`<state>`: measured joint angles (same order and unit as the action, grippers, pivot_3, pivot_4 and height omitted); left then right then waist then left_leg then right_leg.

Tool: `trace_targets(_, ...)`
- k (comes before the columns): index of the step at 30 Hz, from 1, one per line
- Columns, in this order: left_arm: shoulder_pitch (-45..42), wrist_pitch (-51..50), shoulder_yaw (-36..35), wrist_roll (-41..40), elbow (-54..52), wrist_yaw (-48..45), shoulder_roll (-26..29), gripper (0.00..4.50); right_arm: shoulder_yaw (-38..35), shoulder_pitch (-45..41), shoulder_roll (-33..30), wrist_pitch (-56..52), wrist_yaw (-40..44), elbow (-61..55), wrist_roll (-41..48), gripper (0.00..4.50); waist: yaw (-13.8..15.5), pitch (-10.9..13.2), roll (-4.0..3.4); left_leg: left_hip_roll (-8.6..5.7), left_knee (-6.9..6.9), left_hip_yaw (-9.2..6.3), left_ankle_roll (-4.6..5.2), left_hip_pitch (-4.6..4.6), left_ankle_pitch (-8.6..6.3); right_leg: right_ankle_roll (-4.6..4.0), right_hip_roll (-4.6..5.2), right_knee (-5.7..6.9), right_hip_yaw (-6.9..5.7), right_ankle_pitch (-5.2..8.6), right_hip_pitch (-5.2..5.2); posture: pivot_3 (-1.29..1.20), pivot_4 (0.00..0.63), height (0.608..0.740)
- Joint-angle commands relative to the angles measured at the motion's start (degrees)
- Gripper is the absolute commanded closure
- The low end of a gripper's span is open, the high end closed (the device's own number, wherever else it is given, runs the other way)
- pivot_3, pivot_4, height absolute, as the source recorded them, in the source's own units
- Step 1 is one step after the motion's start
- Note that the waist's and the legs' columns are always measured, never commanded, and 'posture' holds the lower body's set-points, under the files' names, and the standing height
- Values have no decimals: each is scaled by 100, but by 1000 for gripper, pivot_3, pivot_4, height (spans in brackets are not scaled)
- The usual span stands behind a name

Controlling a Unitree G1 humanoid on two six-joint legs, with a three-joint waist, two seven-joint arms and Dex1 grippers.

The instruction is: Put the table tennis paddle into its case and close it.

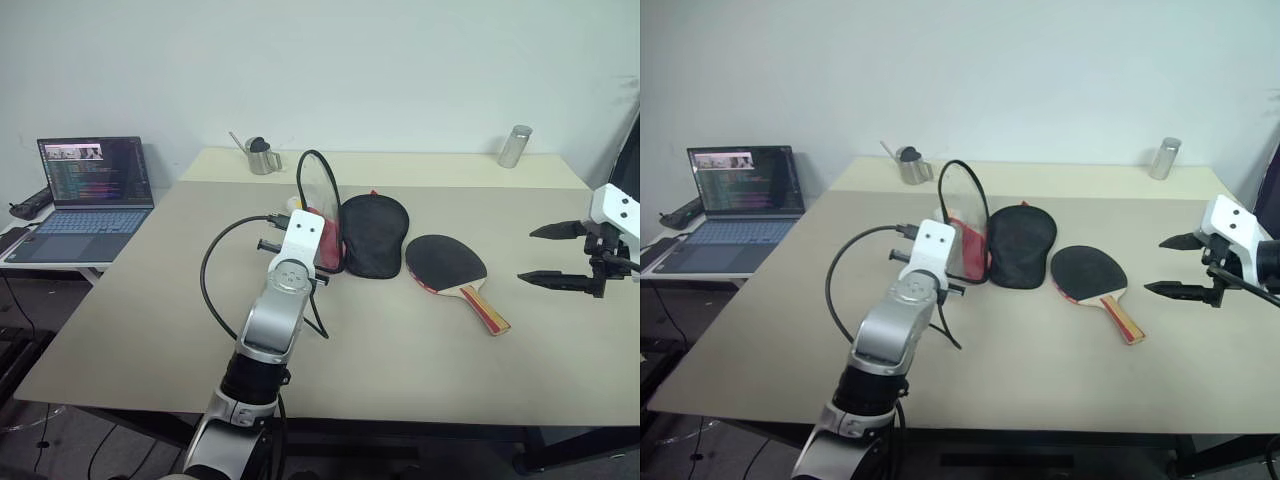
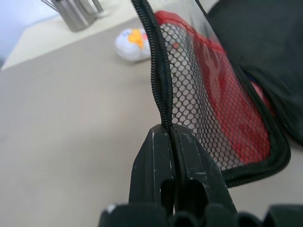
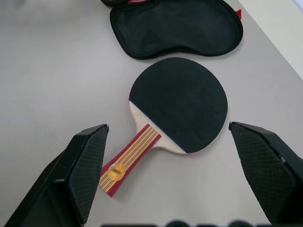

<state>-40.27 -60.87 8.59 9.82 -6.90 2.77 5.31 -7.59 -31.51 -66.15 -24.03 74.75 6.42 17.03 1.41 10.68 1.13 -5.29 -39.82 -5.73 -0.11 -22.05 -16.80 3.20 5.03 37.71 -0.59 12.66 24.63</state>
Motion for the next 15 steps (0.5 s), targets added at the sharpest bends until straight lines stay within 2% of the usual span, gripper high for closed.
trace_targets(1,-7,-47,140,-88,-326,-218,-85,4477,-51,-128,6,85,-12,-82,58,0,2,0,0,0,0,-1,0,0,0,0,0,0,0,0,0,0,150,740)
trace_targets(15,251,-418,310,-77,-791,-383,-255,4477,-99,-87,-46,39,30,-178,67,0,2,0,-1,0,0,-15,0,8,0,0,1,-8,0,0,-20,0,150,740)
